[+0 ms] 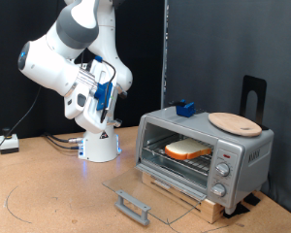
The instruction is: Make a piece of toast with the oven
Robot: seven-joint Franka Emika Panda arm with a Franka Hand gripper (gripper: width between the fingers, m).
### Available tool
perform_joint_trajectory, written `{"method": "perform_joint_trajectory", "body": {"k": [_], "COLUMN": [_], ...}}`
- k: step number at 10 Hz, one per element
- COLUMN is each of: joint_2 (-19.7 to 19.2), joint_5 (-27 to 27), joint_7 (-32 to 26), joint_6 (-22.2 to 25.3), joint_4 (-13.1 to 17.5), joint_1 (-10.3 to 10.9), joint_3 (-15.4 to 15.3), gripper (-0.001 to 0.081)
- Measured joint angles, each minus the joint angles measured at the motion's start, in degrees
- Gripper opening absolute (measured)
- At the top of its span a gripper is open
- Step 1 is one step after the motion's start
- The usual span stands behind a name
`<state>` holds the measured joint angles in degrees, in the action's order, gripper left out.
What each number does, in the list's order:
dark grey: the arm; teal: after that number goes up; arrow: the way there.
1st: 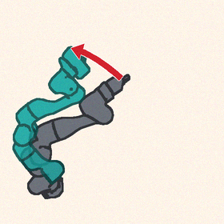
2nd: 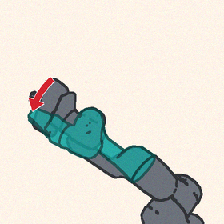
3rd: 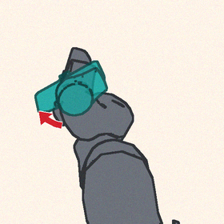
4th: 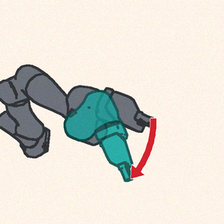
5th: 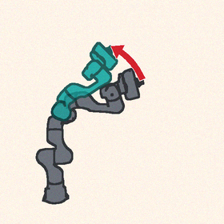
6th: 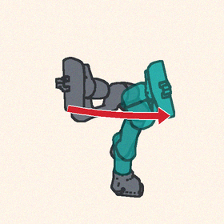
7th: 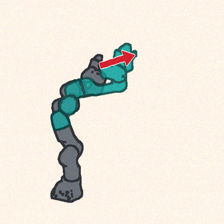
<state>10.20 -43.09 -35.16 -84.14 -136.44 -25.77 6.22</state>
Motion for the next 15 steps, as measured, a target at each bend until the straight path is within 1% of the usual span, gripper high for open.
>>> {"method": "perform_joint_trajectory", "body": {"k": [1, 2, 3, 4, 5, 7, 8, 10, 11, 13, 15], "joint_2": [-0.04, -0.04, -0.03, -0.02, 0.14, 0.02, -0.17, -1.16, -2.03, -3.69, -4.13], "joint_5": [1.88, 2.30, 1.84, 0.65, -0.42, 0.31, 0.36, 0.36, 0.38, 0.67, 0.58], "joint_7": [3.81, 5.10, 4.79, 3.45, 2.41, 3.26, 4.30, 5.25, 5.25, 4.53, 4.07], "joint_6": [3.94, 5.77, 5.25, 2.74, 1.37, 1.78, 1.09, -2.82, -3.86, -4.84, -5.21], "joint_4": [0.27, 0.21, -0.13, -0.72, -1.37, -1.35, -1.35, -1.31, -1.12, -0.62, -0.52], "joint_1": [-0.72, -1.46, -2.07, -2.50, -2.77, -2.75, -2.75, -2.74, -2.74, -2.74, -2.73], "joint_3": [0.64, 1.39, 2.07, 2.59, 2.80, 2.68, 2.54, 2.08, 2.02, 2.00, 1.97], "gripper": [0.0809, 0.0809, 0.0809, 0.0809, 0.0809, 0.0809, 0.0809, 0.0809, 0.0809, 0.0809, 0.0809]}}
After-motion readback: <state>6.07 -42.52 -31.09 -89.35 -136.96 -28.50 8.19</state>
